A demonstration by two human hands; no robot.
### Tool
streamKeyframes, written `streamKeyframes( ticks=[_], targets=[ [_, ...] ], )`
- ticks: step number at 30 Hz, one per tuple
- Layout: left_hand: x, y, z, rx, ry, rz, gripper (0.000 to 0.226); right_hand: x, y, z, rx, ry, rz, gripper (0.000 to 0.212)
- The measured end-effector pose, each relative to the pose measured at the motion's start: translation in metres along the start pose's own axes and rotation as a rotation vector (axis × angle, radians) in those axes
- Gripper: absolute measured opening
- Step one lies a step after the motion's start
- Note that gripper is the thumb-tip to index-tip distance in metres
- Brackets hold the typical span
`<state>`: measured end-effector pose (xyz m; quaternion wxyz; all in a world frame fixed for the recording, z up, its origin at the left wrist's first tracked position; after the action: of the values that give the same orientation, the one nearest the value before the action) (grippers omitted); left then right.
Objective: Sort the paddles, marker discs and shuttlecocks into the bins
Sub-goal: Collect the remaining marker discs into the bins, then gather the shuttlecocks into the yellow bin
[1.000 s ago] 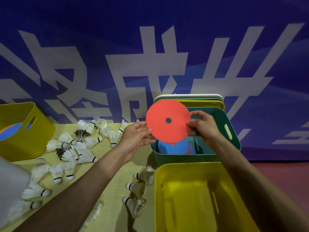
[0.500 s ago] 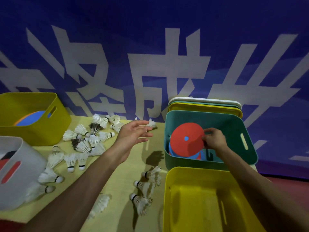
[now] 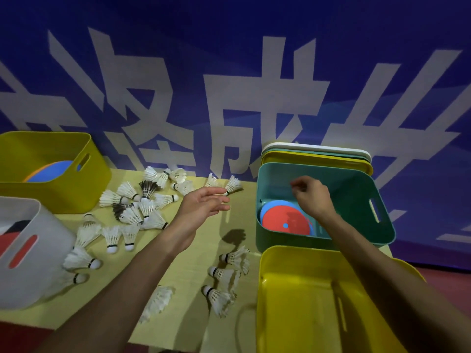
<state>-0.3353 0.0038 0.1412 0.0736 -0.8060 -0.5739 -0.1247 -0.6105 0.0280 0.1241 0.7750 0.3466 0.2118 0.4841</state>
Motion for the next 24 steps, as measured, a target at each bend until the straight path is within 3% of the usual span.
streamKeyframes(
  ticks=[12,24],
  targets=[
    [0.012,0.089,0.026,-0.078,0.051,-0.131,0.019,0.034,-0.078,0.125,-0.049,0.321,0.123,0.02],
    [0.001,0.197,0.092,-0.044,0.147,-0.082,0.02,0.062,-0.183,0.149,0.056,0.136,0.295,0.022]
  ],
)
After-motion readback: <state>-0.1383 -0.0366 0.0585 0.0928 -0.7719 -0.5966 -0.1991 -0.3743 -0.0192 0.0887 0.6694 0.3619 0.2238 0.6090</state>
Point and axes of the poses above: each hand's wrist, its own x-axis away from the middle knuckle, its own y-axis out of the back of the hand, z = x × y, the point moved 6 cm from there along -x, towards the middle knuckle
